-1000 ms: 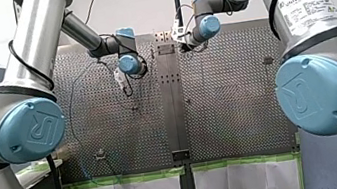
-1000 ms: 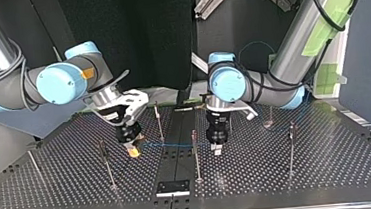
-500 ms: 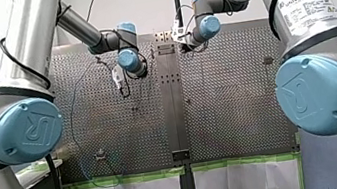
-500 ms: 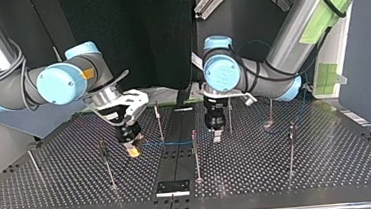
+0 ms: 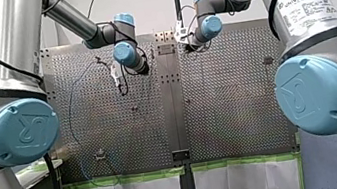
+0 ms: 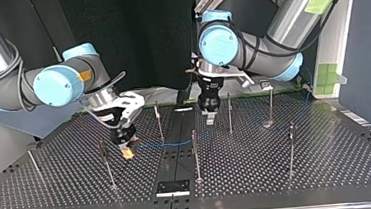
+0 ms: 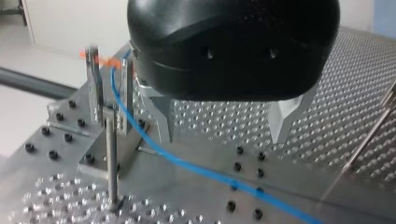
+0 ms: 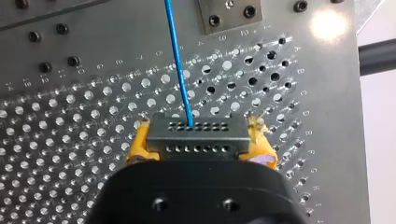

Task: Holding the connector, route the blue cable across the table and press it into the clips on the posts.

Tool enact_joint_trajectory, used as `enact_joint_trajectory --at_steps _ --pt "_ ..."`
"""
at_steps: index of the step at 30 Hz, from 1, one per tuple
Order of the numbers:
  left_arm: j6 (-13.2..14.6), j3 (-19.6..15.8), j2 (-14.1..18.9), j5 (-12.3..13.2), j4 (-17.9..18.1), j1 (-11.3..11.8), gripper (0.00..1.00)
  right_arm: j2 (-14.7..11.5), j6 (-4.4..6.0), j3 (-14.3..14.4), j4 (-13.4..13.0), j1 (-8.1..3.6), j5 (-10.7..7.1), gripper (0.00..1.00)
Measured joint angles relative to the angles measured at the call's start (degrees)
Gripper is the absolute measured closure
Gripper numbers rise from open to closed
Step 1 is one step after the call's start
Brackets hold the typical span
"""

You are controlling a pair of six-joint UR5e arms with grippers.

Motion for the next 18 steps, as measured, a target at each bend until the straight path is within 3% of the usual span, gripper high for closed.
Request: enact_joint_trajectory --at_steps 8,18 --pt "3.1 -2.7 4.2 -0.4 -1.8 -2.6 0.00 0.0 -0.01 0.0 0.1 -0.21 0.01 1.00" --pt "5.5 -1.4 9.0 -1.8 -1.5 -6.1 0.00 -0.1 -0.11 -0.1 0.1 -0.34 0.01 1.00"
